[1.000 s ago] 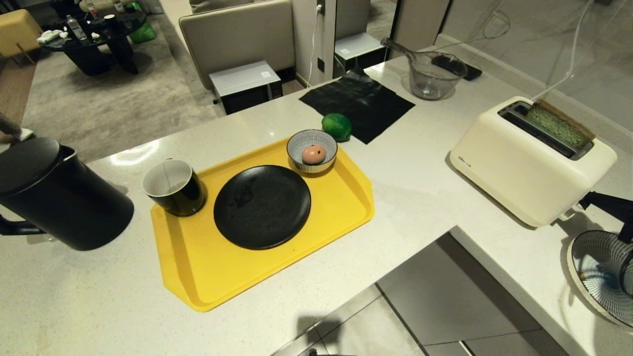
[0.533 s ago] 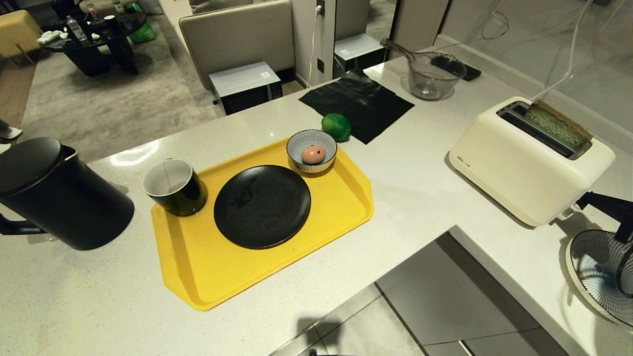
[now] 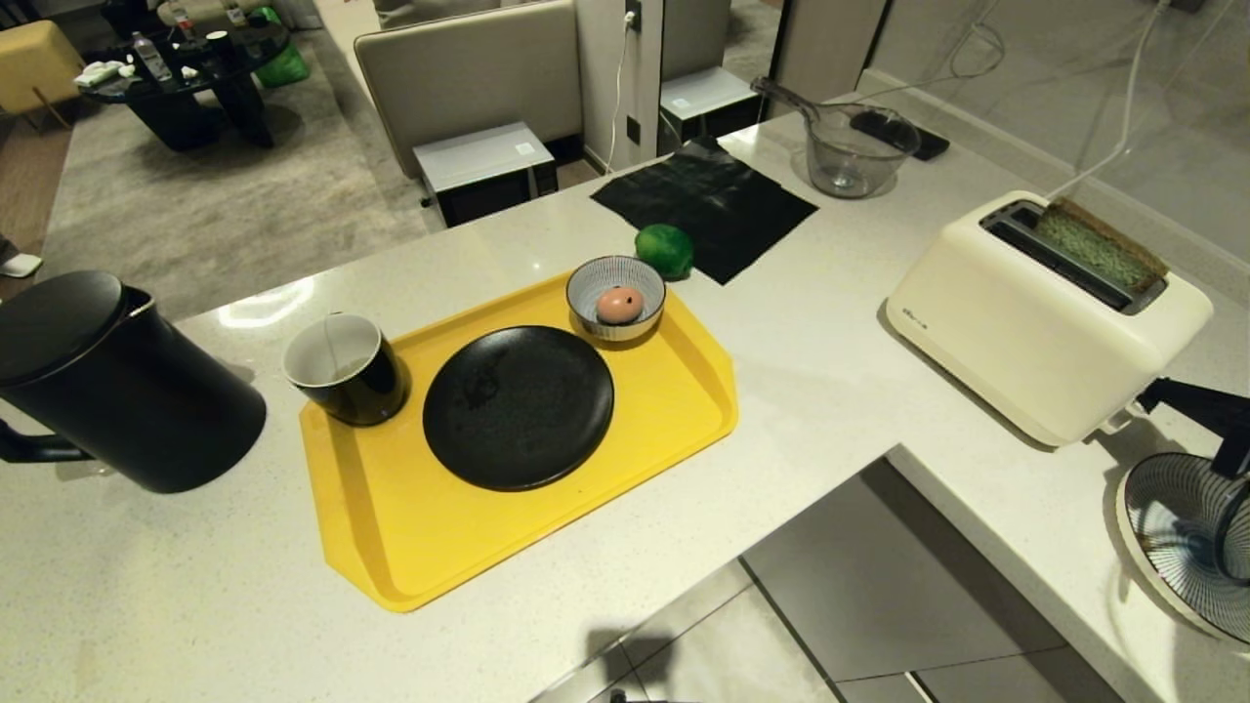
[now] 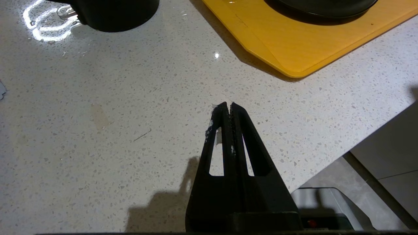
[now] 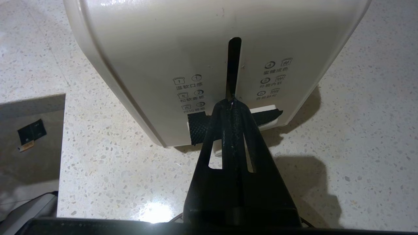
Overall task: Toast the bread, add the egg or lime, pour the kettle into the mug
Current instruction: Use a bread toaster
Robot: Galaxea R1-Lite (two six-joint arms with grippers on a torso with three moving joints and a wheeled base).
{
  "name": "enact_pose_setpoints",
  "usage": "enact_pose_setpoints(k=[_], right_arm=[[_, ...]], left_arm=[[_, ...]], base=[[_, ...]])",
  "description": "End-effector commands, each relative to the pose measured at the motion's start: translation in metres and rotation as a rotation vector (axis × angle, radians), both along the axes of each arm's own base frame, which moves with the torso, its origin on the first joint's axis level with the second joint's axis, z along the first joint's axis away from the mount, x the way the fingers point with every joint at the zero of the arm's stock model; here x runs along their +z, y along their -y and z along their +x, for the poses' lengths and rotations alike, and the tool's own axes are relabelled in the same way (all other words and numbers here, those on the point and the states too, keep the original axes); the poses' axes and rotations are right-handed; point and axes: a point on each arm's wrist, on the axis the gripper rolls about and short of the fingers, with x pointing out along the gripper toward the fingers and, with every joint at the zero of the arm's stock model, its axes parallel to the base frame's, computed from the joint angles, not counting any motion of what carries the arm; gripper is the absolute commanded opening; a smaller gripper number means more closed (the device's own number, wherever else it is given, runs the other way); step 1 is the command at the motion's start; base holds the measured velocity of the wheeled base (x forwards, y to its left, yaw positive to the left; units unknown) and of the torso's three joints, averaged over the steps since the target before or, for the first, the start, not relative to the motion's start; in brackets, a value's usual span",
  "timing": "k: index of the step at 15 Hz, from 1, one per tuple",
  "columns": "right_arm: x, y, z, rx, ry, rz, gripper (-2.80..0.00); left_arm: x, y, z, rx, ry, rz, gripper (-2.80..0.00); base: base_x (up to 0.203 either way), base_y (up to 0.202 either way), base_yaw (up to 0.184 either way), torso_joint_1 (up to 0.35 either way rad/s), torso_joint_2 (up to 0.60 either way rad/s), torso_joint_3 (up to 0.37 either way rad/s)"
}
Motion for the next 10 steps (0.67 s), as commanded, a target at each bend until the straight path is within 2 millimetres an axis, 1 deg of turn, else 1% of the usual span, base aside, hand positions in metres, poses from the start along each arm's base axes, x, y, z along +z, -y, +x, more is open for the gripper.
enact_pose_setpoints(k=[1, 10], right_arm=[[0.0009, -0.0004, -0.0003, 0.003, 0.007, -0.007, -2.8], [0.0007, -0.0026, -0.0003, 0.007, 0.002, -0.001, -2.8]], left_arm=[[-0.0003, 0.0, 0.0, 0.0, 0.0, 0.0, -2.8], [-0.0001, 0.0, 0.0, 0.001, 0.0, 0.0, -2.8]], base=[[0.0, 0.0, 0.0, 0.0, 0.0, 0.0], [0.0, 0.0, 0.0, 0.0, 0.0, 0.0]])
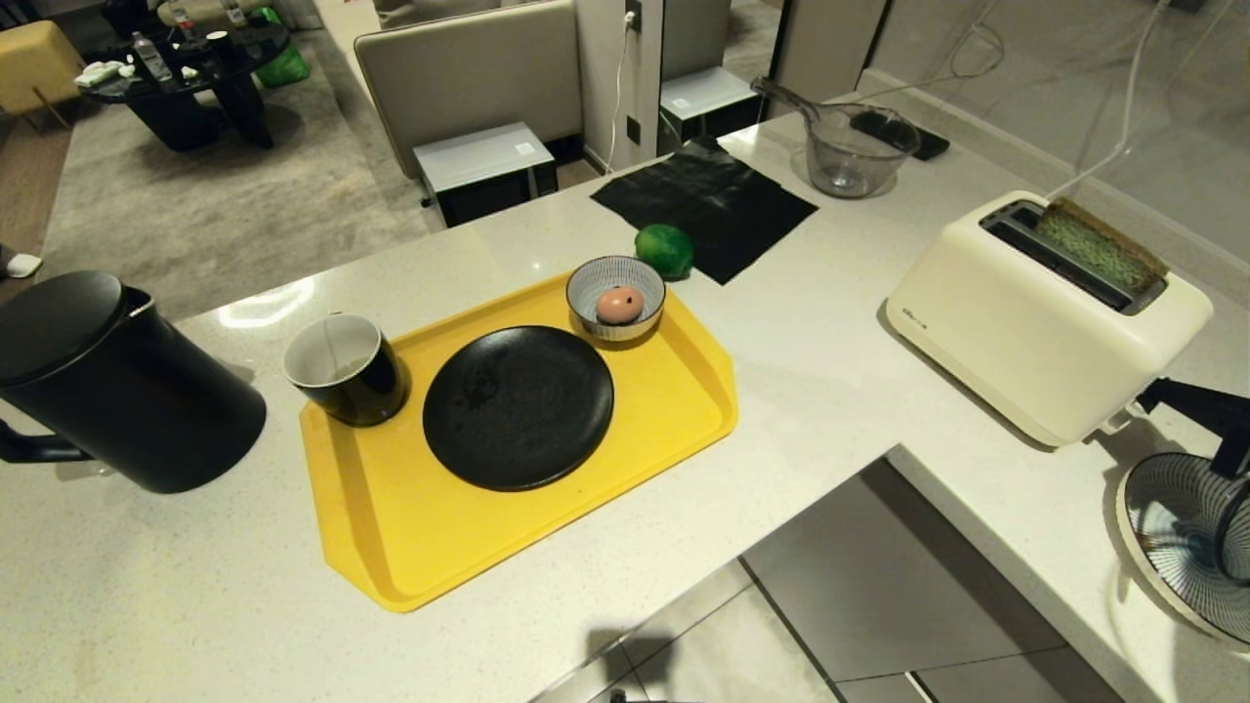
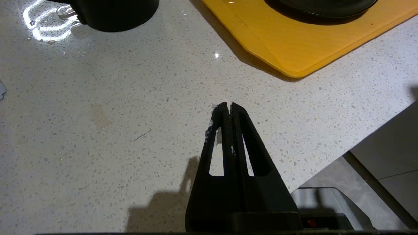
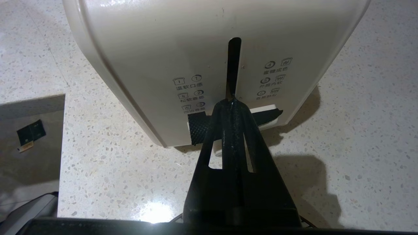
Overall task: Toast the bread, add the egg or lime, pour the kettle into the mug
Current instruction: Use a bread toaster
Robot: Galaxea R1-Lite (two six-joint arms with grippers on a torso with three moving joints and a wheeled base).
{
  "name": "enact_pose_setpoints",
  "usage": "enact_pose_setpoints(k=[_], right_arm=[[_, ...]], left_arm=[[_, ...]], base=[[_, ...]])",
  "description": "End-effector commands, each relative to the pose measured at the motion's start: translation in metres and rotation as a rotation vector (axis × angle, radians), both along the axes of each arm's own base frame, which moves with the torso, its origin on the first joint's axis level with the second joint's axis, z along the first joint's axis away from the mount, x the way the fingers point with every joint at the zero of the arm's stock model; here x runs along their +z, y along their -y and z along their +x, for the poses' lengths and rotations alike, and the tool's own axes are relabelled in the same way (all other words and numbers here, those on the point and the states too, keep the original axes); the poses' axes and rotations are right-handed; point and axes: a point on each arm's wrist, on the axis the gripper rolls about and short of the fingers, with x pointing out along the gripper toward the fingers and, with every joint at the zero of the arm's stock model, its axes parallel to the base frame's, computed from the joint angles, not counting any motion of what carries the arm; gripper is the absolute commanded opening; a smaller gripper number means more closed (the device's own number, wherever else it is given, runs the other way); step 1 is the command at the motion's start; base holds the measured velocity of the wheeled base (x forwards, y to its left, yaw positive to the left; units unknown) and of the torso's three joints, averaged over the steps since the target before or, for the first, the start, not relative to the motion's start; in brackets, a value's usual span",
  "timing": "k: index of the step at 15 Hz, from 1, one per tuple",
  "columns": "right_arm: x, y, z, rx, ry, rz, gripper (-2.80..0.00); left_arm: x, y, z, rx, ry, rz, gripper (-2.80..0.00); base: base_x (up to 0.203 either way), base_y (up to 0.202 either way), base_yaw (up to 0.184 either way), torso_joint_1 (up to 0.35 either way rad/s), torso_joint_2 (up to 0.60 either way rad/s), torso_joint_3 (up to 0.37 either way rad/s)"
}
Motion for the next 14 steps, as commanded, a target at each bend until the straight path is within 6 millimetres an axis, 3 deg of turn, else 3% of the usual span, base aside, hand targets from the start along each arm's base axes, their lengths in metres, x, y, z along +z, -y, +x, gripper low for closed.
enact_pose_setpoints(k=[1, 14], right_arm=[[0.0005, -0.0008, -0.0009, 0.005, 0.004, -0.002, -2.8], [0.0031, -0.0011, -0.0026, -0.012, 0.009, -0.009, -2.8]], left_arm=[[-0.0003, 0.0, 0.0001, 0.0, -0.002, 0.0, -2.8], [-0.0004, 0.0, 0.0001, 0.001, -0.001, 0.0, -2.8]], base=[[0.0, 0.0, 0.0, 0.0, 0.0, 0.0], [0.0, 0.0, 0.0, 0.0, 0.0, 0.0]])
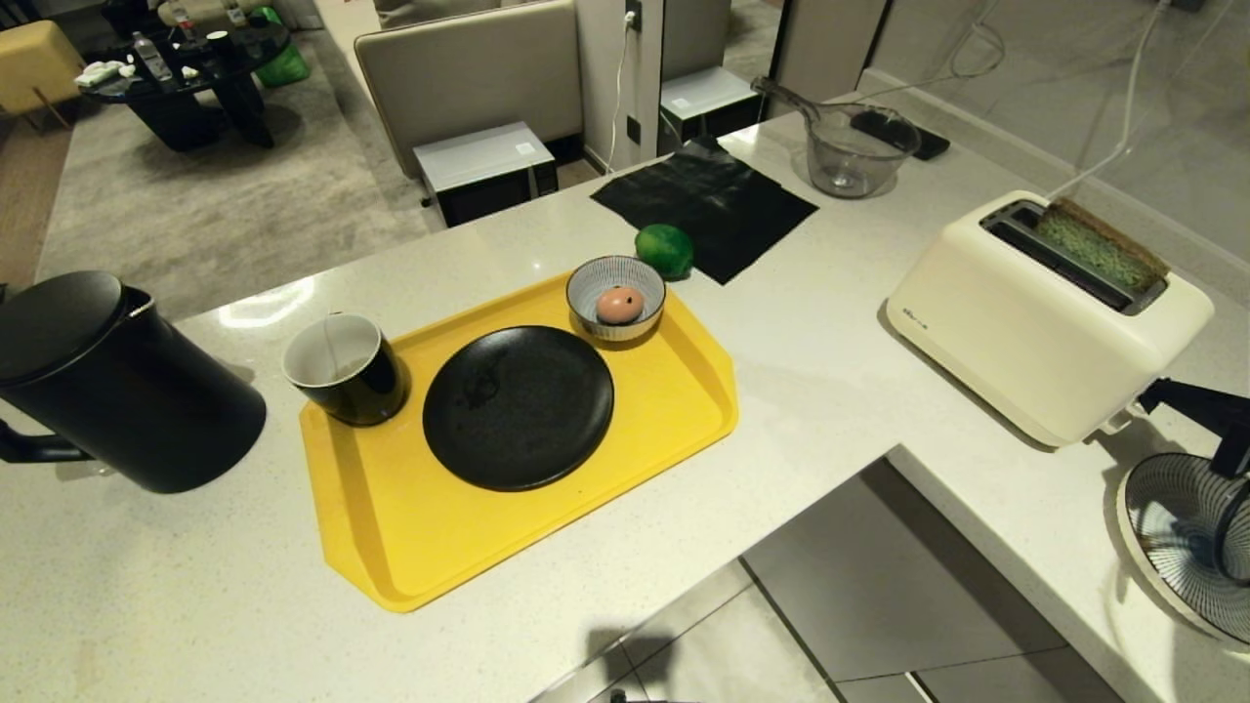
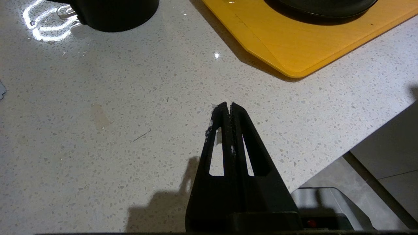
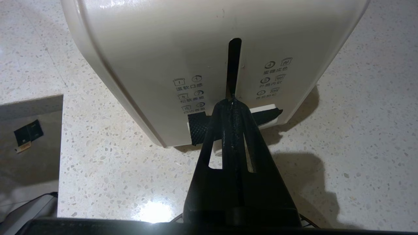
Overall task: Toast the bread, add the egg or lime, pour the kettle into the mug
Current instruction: Use a bread toaster
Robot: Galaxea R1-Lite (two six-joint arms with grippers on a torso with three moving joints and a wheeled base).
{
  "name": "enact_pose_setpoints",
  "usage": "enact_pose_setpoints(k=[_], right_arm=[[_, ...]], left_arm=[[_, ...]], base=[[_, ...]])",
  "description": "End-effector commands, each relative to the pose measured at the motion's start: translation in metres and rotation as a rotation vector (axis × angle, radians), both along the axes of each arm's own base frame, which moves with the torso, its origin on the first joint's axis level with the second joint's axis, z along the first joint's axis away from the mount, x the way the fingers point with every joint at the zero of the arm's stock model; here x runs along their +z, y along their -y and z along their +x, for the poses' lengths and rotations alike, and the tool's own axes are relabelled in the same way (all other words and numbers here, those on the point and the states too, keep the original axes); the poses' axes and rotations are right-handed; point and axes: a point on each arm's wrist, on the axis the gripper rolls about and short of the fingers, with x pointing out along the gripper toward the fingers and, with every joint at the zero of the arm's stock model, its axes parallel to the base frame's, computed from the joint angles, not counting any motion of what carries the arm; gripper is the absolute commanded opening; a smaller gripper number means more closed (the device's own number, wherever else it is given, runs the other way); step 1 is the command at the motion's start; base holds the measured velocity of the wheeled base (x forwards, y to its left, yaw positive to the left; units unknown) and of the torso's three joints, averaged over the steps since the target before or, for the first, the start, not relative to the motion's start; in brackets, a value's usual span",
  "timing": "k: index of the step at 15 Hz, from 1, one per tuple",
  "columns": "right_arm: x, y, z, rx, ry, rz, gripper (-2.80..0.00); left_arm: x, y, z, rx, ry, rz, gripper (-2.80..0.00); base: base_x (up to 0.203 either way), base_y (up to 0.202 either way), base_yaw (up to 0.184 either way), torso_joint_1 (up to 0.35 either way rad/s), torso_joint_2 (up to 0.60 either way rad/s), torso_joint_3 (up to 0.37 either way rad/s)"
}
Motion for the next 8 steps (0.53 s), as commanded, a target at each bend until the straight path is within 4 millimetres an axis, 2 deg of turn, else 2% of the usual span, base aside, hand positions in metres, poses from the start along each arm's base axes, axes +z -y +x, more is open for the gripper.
enact_pose_setpoints(k=[1, 8], right_arm=[[0.002, -0.0001, -0.0006, 0.005, 0.011, -0.007, -2.8], [0.0042, 0.0001, -0.0008, -0.014, 0.016, -0.017, -2.8]], left_arm=[[-0.0001, 0.0, 0.0, 0.0, 0.0, 0.0, -2.8], [-0.0004, 0.0, 0.0, 0.001, -0.001, 0.0, -2.8]], base=[[0.0, 0.0, 0.0, 0.0, 0.0, 0.0], [0.0, 0.0, 0.0, 0.0, 0.0, 0.0]])
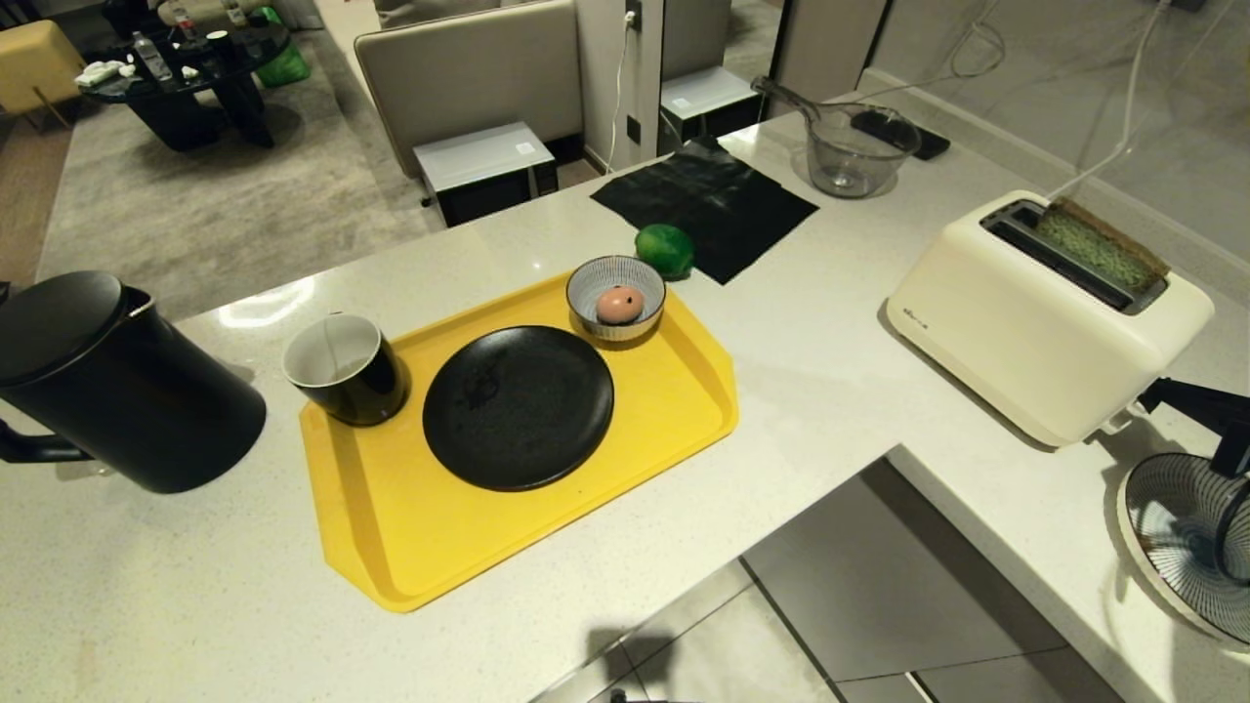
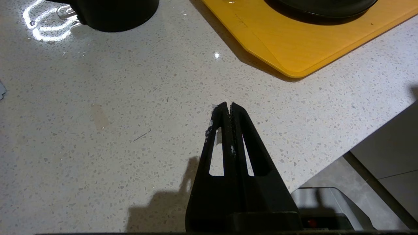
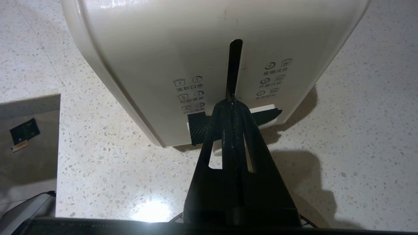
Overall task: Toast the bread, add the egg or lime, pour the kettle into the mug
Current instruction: Use a bread toaster
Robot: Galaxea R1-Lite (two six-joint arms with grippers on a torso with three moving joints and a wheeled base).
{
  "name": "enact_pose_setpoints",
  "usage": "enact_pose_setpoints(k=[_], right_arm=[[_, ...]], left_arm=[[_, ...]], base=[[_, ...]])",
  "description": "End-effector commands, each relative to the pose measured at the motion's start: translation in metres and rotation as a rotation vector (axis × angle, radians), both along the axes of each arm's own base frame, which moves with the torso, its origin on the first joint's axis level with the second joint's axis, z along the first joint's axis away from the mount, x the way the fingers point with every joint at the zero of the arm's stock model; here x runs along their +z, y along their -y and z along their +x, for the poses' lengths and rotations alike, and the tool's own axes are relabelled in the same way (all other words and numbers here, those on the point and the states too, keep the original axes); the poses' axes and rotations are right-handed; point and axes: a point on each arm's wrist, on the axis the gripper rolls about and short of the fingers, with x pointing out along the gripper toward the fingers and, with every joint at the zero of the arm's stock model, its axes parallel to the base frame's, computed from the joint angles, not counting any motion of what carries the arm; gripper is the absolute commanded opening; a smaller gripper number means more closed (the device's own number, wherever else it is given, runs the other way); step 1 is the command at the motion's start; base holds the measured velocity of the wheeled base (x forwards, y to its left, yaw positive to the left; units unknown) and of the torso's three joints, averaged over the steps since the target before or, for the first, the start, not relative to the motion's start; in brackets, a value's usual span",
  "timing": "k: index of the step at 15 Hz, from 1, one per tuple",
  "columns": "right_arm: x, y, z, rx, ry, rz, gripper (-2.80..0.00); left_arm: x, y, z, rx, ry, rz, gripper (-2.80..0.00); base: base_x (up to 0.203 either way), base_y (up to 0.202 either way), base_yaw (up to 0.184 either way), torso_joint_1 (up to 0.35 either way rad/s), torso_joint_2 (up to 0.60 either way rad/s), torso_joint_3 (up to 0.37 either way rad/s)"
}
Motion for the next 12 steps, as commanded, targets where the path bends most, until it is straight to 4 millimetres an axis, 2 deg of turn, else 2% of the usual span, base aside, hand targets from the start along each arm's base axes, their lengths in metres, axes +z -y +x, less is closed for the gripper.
enact_pose_setpoints(k=[1, 5, 12], right_arm=[[0.002, 0.0, 0.0, 0.001, 0.011, -0.009, -2.8], [0.01, 0.0, -0.004, -0.006, 0.034, -0.023, -2.8], [0.038, -0.004, -0.023, -0.043, 0.097, -0.018, -2.8]], left_arm=[[0.0, 0.0, 0.0, 0.001, 0.0, 0.0, -2.8], [0.0, 0.0, 0.0, -0.001, 0.0, 0.0, -2.8], [0.0, 0.0, 0.0, 0.001, 0.001, 0.0, -2.8]], base=[[0.0, 0.0, 0.0, 0.0, 0.0, 0.0], [0.0, 0.0, 0.0, 0.0, 0.0, 0.0], [0.0, 0.0, 0.0, 0.0, 0.0, 0.0]])
